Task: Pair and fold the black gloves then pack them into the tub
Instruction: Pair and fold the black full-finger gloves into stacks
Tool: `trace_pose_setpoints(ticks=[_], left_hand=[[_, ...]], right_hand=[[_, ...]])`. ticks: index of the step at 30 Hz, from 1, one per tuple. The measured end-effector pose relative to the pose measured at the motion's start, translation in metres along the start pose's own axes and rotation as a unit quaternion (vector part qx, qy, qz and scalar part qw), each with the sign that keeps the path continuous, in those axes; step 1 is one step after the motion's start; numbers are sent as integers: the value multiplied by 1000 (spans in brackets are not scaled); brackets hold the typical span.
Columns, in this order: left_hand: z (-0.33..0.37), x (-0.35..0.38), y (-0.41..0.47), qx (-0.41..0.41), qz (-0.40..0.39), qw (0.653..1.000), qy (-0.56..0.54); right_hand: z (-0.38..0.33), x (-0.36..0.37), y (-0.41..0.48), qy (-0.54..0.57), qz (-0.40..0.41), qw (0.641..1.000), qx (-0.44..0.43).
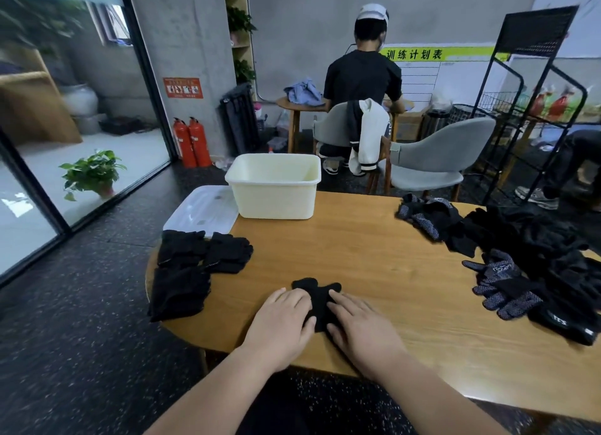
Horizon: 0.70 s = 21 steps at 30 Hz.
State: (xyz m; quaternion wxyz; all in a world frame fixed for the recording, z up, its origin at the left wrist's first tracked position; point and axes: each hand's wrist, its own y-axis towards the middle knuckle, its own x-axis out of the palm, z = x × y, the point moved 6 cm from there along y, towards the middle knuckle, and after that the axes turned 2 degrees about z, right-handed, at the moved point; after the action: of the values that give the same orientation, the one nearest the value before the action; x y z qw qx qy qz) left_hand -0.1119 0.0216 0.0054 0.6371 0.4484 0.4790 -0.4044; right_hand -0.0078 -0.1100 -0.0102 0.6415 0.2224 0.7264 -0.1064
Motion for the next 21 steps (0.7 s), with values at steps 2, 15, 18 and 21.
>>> trace_pose_setpoints(ticks=[2, 15, 18, 21], left_hand=[[-16, -2, -6, -20, 1, 1000, -4], [-90, -10, -58, -112, 45, 992, 47], [-105, -10, -72, -120, 39, 989, 71], [-115, -15, -80, -129, 38, 987, 87]], right_hand=[[-16, 0, 7, 0, -18, 1000, -12], [-100, 19, 51, 6, -79, 994, -72], [-117, 23, 58, 7, -76, 993, -84], [-126, 29, 61, 6, -68, 993, -98]])
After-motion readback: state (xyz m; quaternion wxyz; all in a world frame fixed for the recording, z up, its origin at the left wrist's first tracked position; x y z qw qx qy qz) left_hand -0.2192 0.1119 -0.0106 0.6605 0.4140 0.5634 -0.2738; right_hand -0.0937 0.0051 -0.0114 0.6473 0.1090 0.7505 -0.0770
